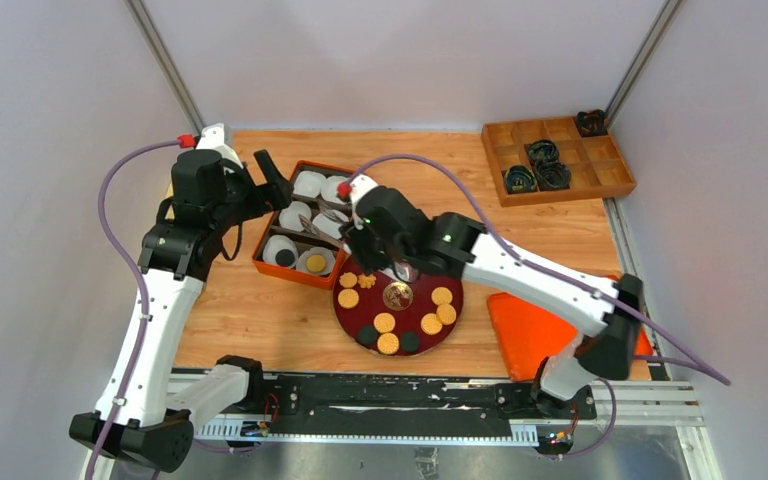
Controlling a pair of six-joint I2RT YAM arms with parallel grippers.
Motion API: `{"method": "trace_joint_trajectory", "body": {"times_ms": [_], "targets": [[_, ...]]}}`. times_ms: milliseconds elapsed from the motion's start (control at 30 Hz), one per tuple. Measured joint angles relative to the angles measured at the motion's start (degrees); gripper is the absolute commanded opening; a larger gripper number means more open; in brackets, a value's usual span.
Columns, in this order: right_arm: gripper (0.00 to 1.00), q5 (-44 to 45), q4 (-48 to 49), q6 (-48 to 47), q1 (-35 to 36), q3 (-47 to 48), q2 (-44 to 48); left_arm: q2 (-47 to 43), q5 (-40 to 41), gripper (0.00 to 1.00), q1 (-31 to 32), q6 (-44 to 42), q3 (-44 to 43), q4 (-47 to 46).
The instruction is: Pack the cookies
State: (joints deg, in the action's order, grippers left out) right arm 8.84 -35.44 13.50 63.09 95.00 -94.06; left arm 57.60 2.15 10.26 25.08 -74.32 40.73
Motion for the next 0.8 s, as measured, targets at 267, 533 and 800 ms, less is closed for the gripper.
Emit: {"method": "trace_joint_trajectory", "body": {"times_ms": [267, 533, 800], "targets": [[0.46, 3.39, -2.86, 4.22, 0.76, -18.45, 15.26, 0.61, -3.48, 1.00, 0.00, 0.42, 1.31, 0.09], [0.47, 3.06, -8.02, 11.08, 1.90, -33.46, 22.93, 1.05, -4.76, 1.00, 0.00, 0.85, 1.57, 0.09], [0.47, 1.64, -9.35, 13.92, 8.87, -32.87, 17.66, 2.01, -5.55, 1.00, 0.00, 1.90, 1.57, 0.09]]}}
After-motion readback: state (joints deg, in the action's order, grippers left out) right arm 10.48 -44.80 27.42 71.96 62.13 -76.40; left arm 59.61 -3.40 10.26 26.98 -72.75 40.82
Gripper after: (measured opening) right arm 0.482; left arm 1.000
